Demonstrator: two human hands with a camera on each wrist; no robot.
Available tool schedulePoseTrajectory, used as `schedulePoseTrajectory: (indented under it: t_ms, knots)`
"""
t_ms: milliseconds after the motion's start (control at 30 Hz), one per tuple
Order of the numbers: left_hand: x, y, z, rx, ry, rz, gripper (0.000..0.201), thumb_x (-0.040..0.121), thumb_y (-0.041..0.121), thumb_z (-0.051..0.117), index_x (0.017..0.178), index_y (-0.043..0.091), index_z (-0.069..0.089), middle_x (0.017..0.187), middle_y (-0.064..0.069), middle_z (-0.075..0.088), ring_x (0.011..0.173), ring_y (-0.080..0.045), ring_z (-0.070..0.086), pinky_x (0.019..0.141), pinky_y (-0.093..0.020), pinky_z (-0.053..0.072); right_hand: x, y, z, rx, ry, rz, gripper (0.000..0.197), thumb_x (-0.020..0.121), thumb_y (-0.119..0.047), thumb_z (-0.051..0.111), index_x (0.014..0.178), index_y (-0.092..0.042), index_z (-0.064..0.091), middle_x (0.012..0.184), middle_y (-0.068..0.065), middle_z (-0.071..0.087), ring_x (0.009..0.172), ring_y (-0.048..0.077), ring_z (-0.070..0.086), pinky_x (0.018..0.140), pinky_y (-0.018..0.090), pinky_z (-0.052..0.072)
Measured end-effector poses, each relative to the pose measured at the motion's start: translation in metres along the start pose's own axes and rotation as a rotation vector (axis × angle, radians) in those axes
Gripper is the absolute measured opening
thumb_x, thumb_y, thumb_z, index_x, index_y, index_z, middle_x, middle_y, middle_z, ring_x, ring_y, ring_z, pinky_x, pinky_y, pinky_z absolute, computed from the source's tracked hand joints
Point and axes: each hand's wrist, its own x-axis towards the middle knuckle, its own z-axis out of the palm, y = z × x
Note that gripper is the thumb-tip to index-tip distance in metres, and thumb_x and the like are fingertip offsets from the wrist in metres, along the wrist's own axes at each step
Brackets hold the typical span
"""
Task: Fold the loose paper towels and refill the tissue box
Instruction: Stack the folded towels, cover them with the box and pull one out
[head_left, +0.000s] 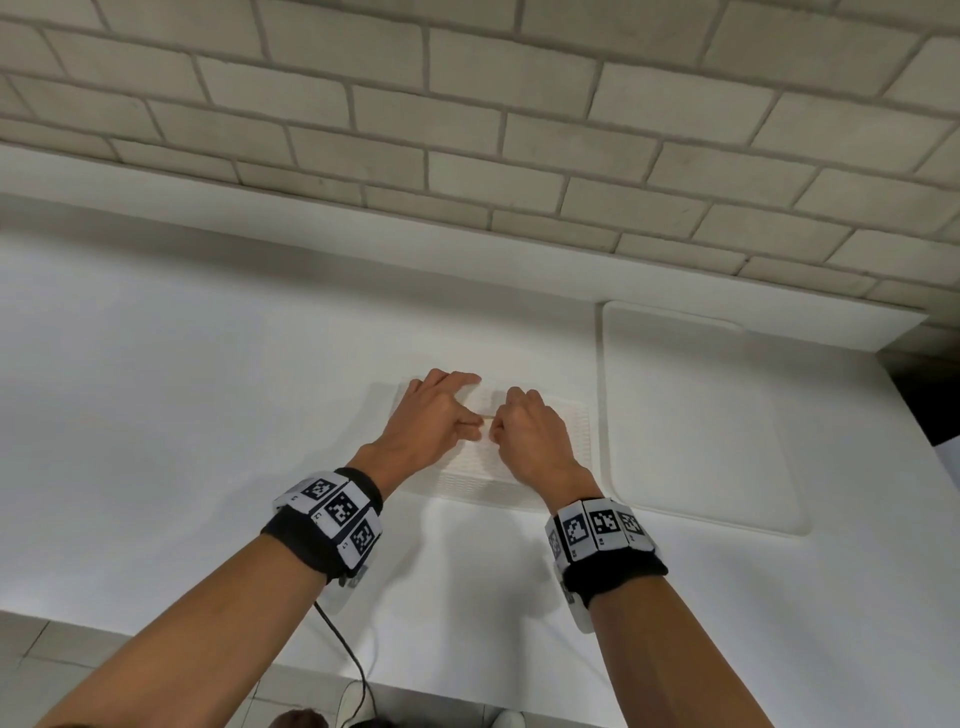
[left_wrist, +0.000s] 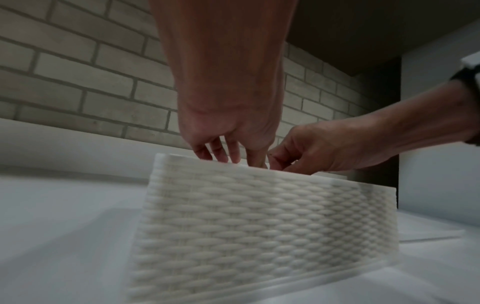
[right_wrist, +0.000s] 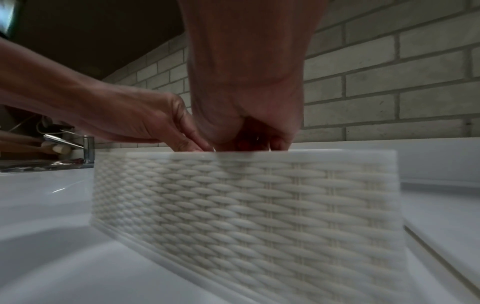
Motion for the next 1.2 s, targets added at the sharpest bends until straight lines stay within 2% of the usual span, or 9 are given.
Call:
schedulePoseTrajectory:
  t_ms: [167,300,367,600,733,833,1000,1100,1200]
  knots:
    - [0.008,0.005,-0.009,0.055,-0.086,-0.003,0.029,0.085,0.04,0.066,0.109,0.026,0.074,0.154,0.004,0.037,0.131,-0.021,0.033,0.097,-0.033,0.025,-0.002,0.005,0.003,-0.034,-0.04,-0.078,0.019,0.09,-0.004,0.055,0.104,-0.007,0.067,0.114,0.009,0.054,0.104,0.027,0.049,0.075,0.029,0.035]
    - [0.011,0.005,-0.011,0.113,-0.105,0.021,0.029,0.083,0.042,0.067,0.108,0.03,0.075,0.156,0.007,0.033,0.13,-0.019,0.034,0.098,-0.034,0.025,-0.005,0.014,-0.001,0.452,0.052,0.075,0.014,0.094,-0.008,0.057,0.088,-0.005,0.069,0.096,0.004,0.055,0.094,0.023,0.054,0.081,0.03,0.045]
    - [0.013,0.005,-0.011,0.1,-0.107,0.012,0.027,0.081,0.042,0.07,0.103,0.03,0.077,0.155,0.01,0.032,0.127,-0.018,0.035,0.098,-0.034,0.024,-0.008,0.019,-0.002,0.601,0.083,0.105,0.013,0.092,-0.006,0.059,0.088,-0.003,0.07,0.089,-0.001,0.053,0.094,0.021,0.056,0.083,0.028,0.046]
    - [0.021,0.003,-0.007,0.13,-0.142,0.072,0.013,0.08,0.04,0.072,0.087,0.032,0.079,0.153,0.013,0.034,0.129,-0.018,0.031,0.098,-0.034,0.02,-0.01,0.025,0.01,0.655,0.149,0.137,0.014,0.092,-0.009,0.063,0.098,-0.004,0.074,0.095,0.0,0.049,0.096,0.017,0.052,0.082,0.011,0.037]
    - [0.023,0.002,-0.008,0.089,-0.157,0.124,0.01,0.081,0.036,0.072,0.081,0.029,0.079,0.149,0.013,0.038,0.133,-0.018,0.029,0.1,-0.033,0.017,-0.008,0.025,0.014,0.677,0.162,0.135,0.014,0.092,-0.01,0.062,0.095,-0.003,0.075,0.097,0.003,0.049,0.1,0.023,0.052,0.088,0.022,0.042]
    - [0.024,0.001,-0.009,0.136,-0.174,0.193,0.012,0.084,0.031,0.069,0.077,0.025,0.077,0.149,0.007,0.038,0.136,-0.019,0.026,0.1,-0.033,0.016,-0.009,0.026,0.014,0.674,0.155,0.131,0.015,0.093,-0.01,0.061,0.096,-0.004,0.074,0.097,0.002,0.048,0.1,0.023,0.052,0.087,0.021,0.04]
    - [0.016,0.002,-0.005,0.278,-0.103,0.239,0.02,0.083,0.009,0.063,0.073,0.026,0.066,0.15,0.0,0.036,0.137,-0.026,0.022,0.102,-0.036,0.017,-0.01,0.027,0.012,0.693,0.163,0.125,0.017,0.094,-0.009,0.059,0.1,-0.005,0.074,0.099,0.001,0.049,0.101,0.022,0.054,0.092,0.025,0.044]
    - [0.009,0.004,-0.004,0.325,0.003,0.261,0.02,0.079,0.006,0.068,0.074,0.025,0.066,0.142,-0.002,0.044,0.131,-0.026,0.026,0.1,-0.039,0.022,-0.011,0.027,0.012,0.697,0.166,0.124,0.017,0.095,-0.008,0.058,0.1,-0.006,0.074,0.1,0.001,0.05,0.101,0.022,0.055,0.092,0.024,0.044]
    - [0.006,0.002,-0.005,0.256,0.084,0.243,0.02,0.081,0.006,0.068,0.076,0.025,0.065,0.136,0.0,0.046,0.125,-0.02,0.028,0.094,-0.033,0.022,-0.011,0.027,0.013,0.713,0.175,0.13,0.016,0.094,-0.009,0.06,0.101,-0.006,0.074,0.099,0.0,0.05,0.102,0.022,0.055,0.09,0.022,0.042]
